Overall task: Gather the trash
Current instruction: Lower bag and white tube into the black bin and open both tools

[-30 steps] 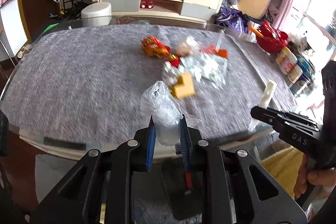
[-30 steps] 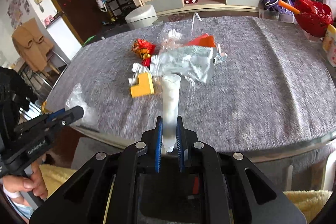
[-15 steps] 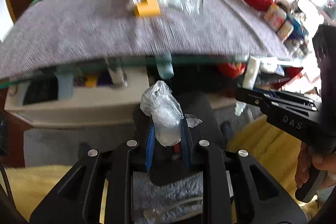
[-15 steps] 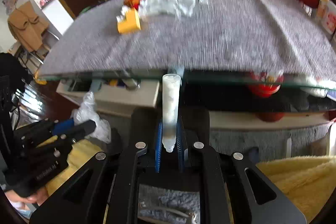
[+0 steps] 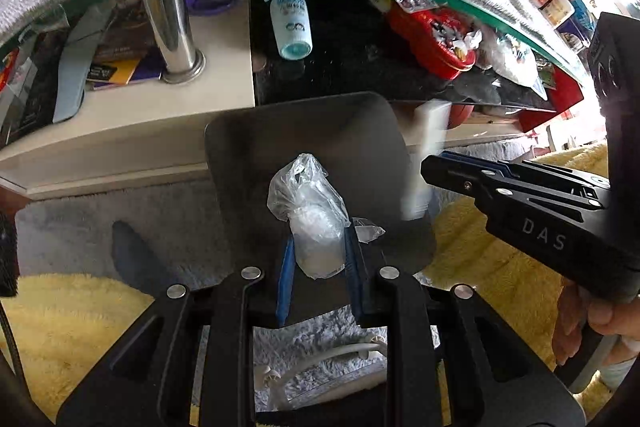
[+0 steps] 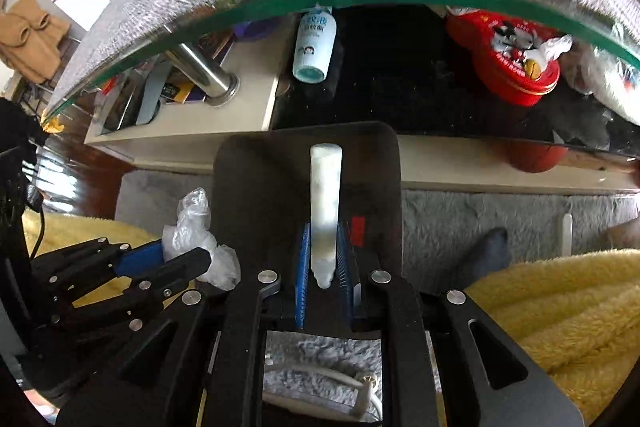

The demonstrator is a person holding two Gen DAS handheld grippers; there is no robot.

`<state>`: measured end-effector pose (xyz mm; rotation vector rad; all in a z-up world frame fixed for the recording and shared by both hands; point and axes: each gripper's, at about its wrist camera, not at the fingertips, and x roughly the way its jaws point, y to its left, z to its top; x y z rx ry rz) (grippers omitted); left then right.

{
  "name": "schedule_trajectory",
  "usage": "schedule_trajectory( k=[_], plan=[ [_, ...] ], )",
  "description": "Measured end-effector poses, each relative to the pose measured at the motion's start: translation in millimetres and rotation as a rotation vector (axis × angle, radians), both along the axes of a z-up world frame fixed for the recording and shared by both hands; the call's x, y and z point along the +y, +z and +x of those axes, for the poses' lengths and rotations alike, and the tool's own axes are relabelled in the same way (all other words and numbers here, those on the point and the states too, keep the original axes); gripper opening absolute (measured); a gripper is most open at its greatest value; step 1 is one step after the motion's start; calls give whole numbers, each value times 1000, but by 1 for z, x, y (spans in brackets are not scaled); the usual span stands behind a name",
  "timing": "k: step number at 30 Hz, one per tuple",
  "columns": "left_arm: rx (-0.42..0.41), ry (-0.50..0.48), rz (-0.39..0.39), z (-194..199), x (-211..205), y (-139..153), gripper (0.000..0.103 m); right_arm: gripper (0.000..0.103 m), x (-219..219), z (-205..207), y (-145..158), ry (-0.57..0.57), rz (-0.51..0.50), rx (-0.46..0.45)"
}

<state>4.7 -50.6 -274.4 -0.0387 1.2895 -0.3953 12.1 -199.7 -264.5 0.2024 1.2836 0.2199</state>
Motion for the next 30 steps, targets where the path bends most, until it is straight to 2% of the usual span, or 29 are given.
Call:
schedule_trajectory(
  k=[3,7,9,11,13,16,19,22,25,30],
  plan=[
    [8,-2,-5,2,0,-2,28,16,0,3,-2,0,1,2],
    [6,1,10,4,1,-1,43,16,-6,7,-2,-21,9,5],
    [4,5,19,6,2,0,45,16,-9,9,-1,-35,11,2],
    [-1,10,27,8,5,2,50,23,-14,11,2,-55,10,-4],
    [-12,19,36,10,8,7,61,55,-19,13,5,-73,5,-18],
    [-34,28,50,14,13,15,72,71,-25,16,13,-93,-3,-42],
    [-63,40,64,18,19,27,81,84,-33,20,22,-111,3,-62],
    [-99,52,74,22,24,42,88,90,-39,24,35,-126,5,-97],
    [-142,66,80,28,29,59,93,91,-46,30,52,-144,10,-134],
    [-195,96,74,42,38,83,95,92,-56,48,84,-154,8,-204]
  ],
)
